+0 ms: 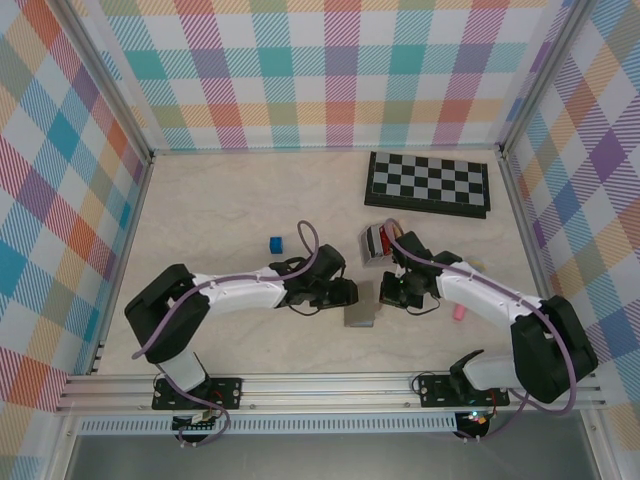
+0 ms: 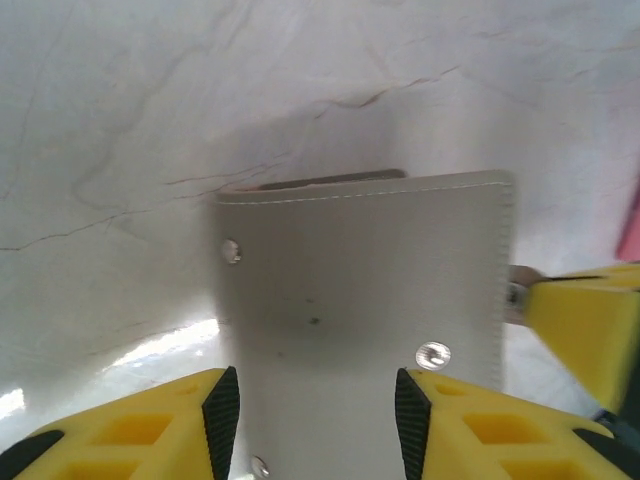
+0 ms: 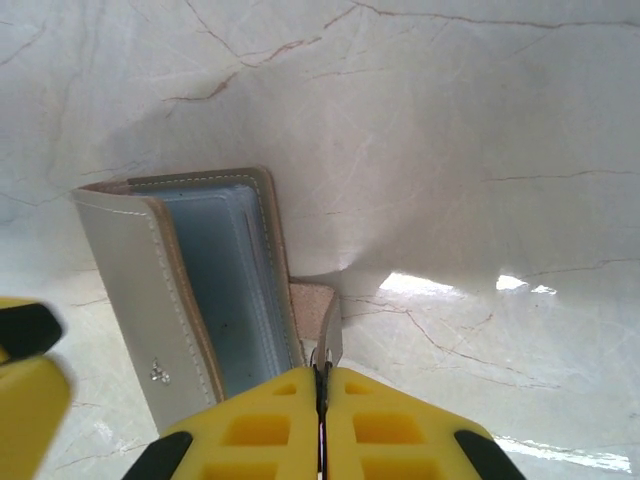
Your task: Put the credit cards into the card holder
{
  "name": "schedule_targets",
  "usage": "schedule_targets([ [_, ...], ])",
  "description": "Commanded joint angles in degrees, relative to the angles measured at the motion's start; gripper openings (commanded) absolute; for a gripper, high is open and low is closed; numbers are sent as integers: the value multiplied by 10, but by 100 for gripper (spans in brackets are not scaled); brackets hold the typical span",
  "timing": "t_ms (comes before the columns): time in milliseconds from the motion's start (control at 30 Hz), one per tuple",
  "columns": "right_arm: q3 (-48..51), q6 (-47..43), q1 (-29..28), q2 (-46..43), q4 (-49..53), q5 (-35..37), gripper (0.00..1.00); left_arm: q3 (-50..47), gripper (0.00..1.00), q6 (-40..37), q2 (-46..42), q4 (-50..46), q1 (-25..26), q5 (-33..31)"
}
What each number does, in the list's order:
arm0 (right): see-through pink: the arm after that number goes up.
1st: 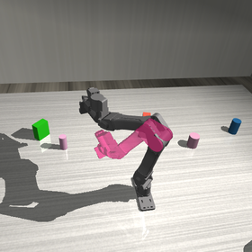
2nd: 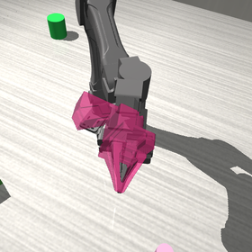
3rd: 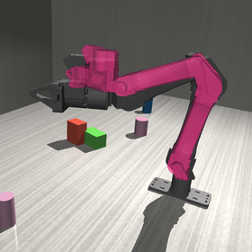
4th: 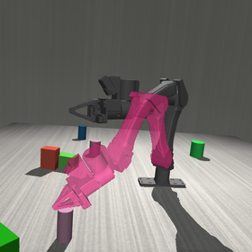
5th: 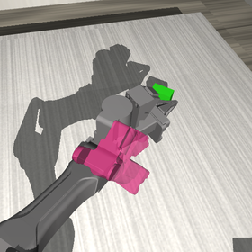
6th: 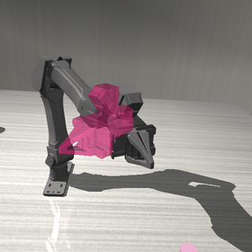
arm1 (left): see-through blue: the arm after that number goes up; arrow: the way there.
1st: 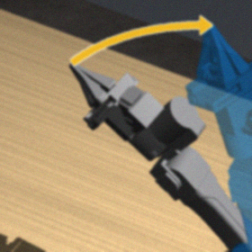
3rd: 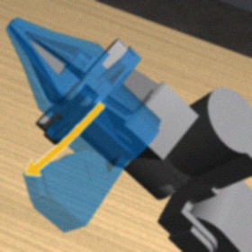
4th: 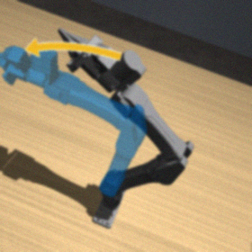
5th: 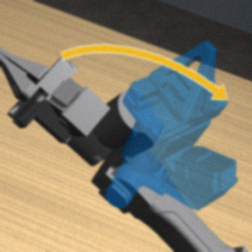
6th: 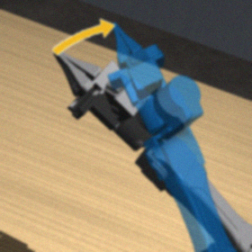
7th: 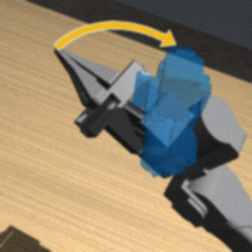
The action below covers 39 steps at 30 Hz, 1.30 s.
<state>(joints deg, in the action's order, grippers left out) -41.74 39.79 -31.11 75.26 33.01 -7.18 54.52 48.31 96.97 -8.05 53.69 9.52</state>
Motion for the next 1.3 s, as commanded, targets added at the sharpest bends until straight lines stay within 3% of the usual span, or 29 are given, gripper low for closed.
schedule_targets([
  [0, 6, 1, 3, -22, -7, -12, 9, 24, 47, -11, 27, -16, -3, 17],
  [367, 5, -7, 4, -39, -30, -58, 8, 62, 44, -23, 84, -41, 4, 21],
  [667, -10, -32, 4, 21, -54, -126, 7, 60, 38, -18, 89, -32, 8, 20],
  [1267, -33, -23, 4, 103, -37, -113, 5, 51, 31, -9, 77, -13, 9, 20],
])
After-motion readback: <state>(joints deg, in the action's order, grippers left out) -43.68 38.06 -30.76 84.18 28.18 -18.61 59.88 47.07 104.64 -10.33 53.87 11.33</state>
